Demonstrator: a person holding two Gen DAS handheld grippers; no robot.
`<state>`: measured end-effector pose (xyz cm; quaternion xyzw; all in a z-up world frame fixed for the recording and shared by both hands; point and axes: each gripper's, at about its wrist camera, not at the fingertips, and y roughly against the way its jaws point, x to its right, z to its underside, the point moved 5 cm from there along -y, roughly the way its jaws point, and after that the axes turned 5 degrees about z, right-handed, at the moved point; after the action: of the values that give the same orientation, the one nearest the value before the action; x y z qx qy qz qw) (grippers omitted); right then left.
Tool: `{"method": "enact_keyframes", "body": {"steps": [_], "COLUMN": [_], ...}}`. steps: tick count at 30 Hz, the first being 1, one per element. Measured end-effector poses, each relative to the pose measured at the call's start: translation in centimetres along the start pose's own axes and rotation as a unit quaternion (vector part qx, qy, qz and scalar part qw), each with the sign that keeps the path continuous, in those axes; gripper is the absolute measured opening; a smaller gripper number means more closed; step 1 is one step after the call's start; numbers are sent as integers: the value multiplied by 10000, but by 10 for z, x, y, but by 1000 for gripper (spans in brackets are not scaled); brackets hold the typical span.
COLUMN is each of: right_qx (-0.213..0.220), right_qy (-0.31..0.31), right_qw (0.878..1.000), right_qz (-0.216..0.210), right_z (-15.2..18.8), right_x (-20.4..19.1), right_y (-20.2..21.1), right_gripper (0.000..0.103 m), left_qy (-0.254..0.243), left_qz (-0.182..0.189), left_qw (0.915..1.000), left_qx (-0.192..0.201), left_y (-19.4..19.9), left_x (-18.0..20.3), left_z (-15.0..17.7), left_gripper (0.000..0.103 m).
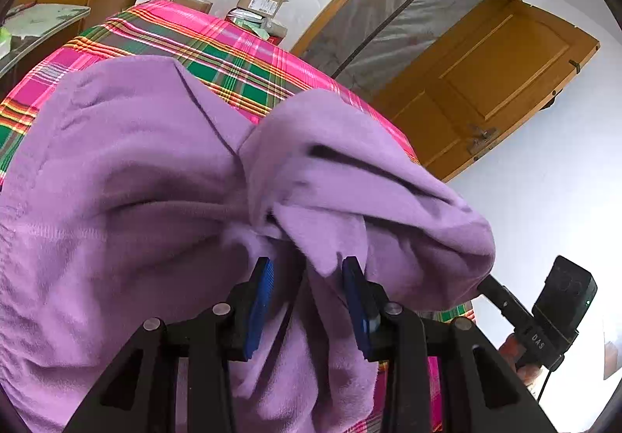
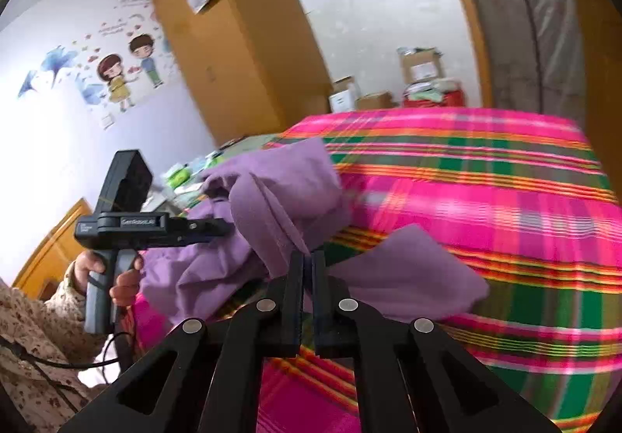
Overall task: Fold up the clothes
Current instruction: 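Lift and fold the held fabric with the left gripper toward the right gripper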
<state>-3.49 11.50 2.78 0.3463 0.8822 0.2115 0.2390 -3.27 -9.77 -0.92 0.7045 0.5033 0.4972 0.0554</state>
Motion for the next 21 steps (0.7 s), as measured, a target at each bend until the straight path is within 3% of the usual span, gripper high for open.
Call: {"method": "enact_keyframes", "body": {"steps": [5, 10, 13, 18, 21], "right_qx": [251, -2, -245, -649, -521], "right_qy": [-342, -171, -198, -137, -162], "right_qw": [9984, 9975, 9958, 9922, 9930], "right_qz": [385, 688, 855, 1055, 1048], "right_z": [-1, 10, 19, 33, 27], "right_x": [19, 20, 24, 31, 32], "right_y": [17, 19, 15, 6, 12], "right_gripper": [4, 4, 4, 7, 10], "left_qy": [-131, -264, -238, -275, -393], "left_qz": [-40, -10, -102, 95, 166], "left_qw": [9998, 9989, 9988, 9990, 9987], "left_qx": [110, 400, 406, 338, 294], "left_y": [6, 15, 12, 6, 4], "left_x": [3, 9, 8, 13, 19], "left_z": [1, -5, -12, -12, -12], "left_gripper": [37, 37, 37, 31, 31]}}
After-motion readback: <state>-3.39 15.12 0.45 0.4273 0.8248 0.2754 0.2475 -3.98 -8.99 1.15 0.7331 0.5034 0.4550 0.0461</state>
